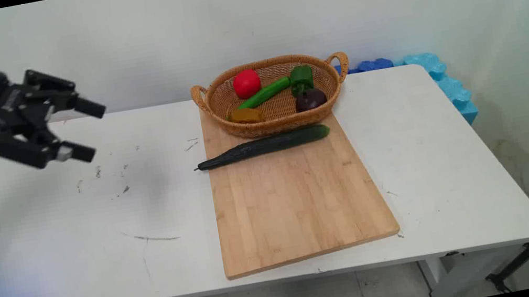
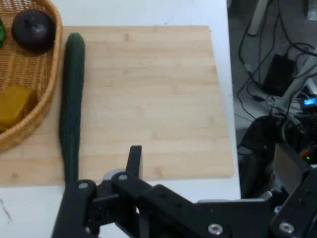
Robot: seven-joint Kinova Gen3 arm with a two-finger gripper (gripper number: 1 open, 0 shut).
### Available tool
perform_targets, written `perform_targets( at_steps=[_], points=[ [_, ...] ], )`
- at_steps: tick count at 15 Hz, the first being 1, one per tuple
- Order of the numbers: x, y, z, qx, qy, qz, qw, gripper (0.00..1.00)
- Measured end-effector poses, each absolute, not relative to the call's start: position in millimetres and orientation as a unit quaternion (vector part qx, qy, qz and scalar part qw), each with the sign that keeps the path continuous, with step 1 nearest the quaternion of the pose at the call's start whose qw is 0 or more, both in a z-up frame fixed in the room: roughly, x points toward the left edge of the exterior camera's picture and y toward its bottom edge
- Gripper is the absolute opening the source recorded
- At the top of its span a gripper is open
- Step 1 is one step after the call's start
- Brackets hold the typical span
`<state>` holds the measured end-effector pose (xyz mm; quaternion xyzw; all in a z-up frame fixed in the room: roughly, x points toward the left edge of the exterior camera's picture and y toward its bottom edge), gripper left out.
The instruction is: Pick up the potato from the vegetable basket
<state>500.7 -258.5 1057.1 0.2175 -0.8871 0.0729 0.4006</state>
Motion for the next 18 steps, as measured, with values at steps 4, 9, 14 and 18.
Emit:
perform_targets(
  at_steps=[4, 9, 14, 18],
  points=[
    [466, -291, 1063, 0.235, -0.887, 0.084, 0.389, 1.0],
    [411, -353, 1064, 0.269, -0.883, 0.105, 0.37, 1.0],
    [362, -430, 1043, 0.292, -0.889, 0.134, 0.327, 1.0],
    [341, -478, 1017, 0.295, -0.898, 0.151, 0.29, 1.0]
  ],
)
